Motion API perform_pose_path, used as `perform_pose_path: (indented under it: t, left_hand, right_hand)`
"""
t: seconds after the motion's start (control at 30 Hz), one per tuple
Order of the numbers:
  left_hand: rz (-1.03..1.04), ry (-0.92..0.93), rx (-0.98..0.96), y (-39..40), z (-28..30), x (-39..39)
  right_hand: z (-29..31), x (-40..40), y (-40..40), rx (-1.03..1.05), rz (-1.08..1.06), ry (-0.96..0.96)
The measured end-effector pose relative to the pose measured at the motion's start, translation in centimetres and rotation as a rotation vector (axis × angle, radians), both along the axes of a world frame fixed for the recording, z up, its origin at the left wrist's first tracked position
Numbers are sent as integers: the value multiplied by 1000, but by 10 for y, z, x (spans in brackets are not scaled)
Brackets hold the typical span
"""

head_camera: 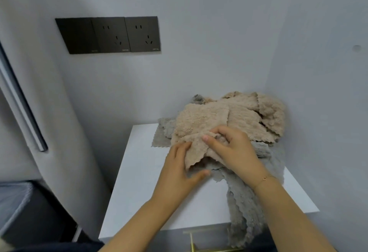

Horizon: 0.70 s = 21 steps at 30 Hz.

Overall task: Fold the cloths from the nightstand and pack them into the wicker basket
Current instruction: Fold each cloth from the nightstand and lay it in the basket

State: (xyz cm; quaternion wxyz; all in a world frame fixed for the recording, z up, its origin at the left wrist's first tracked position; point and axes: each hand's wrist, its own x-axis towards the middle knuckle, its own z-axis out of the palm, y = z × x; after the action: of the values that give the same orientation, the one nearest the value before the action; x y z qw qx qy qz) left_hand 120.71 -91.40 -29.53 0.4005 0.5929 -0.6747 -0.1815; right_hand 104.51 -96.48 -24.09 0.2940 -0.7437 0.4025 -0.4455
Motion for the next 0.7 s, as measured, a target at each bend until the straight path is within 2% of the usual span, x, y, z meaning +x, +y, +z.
perform_pose_path:
  t: [0.2,0.33,0.43,0.6,0.7]
  left_hand:
    - [43,106,-73,-9,8,14]
    - [-96,148,77,5,32,49]
    - [-182,269,223,16,54,81]
    - [-207,440,291,27,97,120]
    - [-156,428,234,26,136,130]
  right_hand:
    - [9,-13,0,132,-20,-11]
    - [22,-30,4,319,134,130]
    - [33,-33,13,329,183,177]
    - [63,-22,20,266,122,-60]
    - [91,-5,9,242,71,-149]
